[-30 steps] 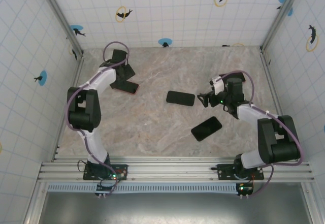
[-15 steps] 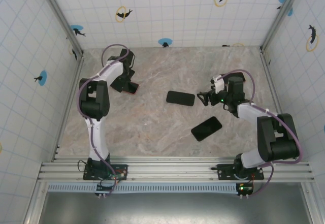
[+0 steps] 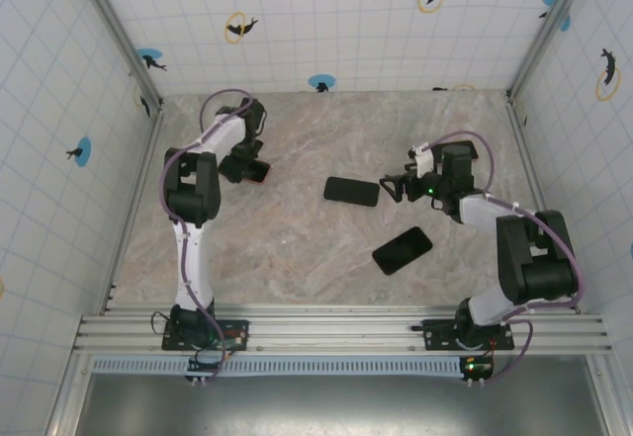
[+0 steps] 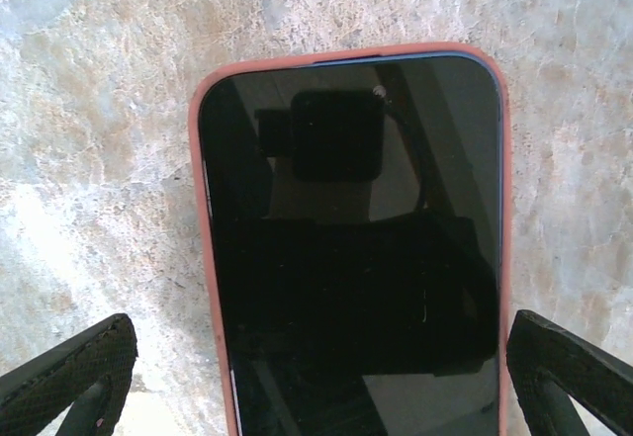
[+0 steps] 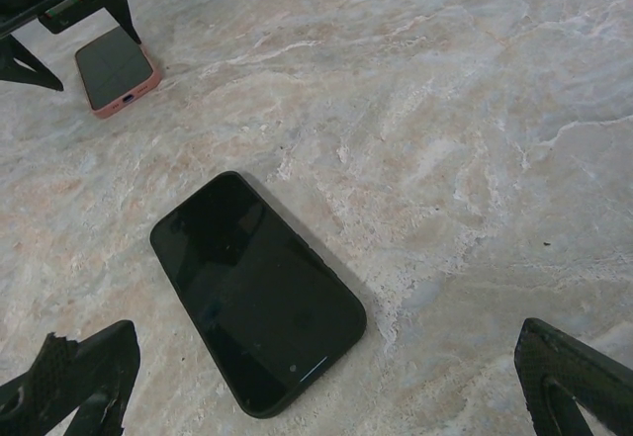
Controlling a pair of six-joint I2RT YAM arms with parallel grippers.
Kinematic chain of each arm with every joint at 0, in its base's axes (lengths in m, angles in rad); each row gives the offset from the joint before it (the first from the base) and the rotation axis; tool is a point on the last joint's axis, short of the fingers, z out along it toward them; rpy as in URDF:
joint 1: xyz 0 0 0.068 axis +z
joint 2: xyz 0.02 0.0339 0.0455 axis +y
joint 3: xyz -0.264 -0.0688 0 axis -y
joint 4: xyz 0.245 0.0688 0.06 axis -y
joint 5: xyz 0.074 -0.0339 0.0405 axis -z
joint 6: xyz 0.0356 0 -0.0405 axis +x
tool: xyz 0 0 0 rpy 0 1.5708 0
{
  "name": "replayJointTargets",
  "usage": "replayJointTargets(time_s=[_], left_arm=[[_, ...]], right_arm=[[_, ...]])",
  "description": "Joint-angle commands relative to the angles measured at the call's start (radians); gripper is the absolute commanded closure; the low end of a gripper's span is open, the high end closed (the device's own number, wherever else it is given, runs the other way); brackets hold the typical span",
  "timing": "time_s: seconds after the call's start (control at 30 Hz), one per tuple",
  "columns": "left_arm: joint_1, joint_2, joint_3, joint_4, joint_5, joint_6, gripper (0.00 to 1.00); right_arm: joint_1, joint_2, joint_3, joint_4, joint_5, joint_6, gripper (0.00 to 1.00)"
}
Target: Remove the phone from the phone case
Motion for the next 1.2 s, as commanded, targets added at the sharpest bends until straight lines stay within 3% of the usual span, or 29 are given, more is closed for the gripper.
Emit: replayJointTargets(time_s=[0.0,0.67,0.93,1.17], left_arm=[[-0.003,0.036,0.025,-0.055,0.007,-0.03,0.02],[-0.001,0.113,0.036,-0.101,0.035,-0.028,0.03],[0.001,0.024,-0.096,-0.012,0.05,-0.024,0.17],[0.009,0.008,-0.093,-0.001,0.045,-0.013,0.34]], right_arm=[[-0.006,0.009,0.051,0.035,-0.017,0.019,0.0],[-0.045,-0.023,-0.004,0.082,-0.042,0.079,0.0],[-0.035,-0.018,-0.002,0.092,-0.044,0.092,0.0],[-0.015,-0.031,-0.007,0.136,-0.058,0.157,0.0]])
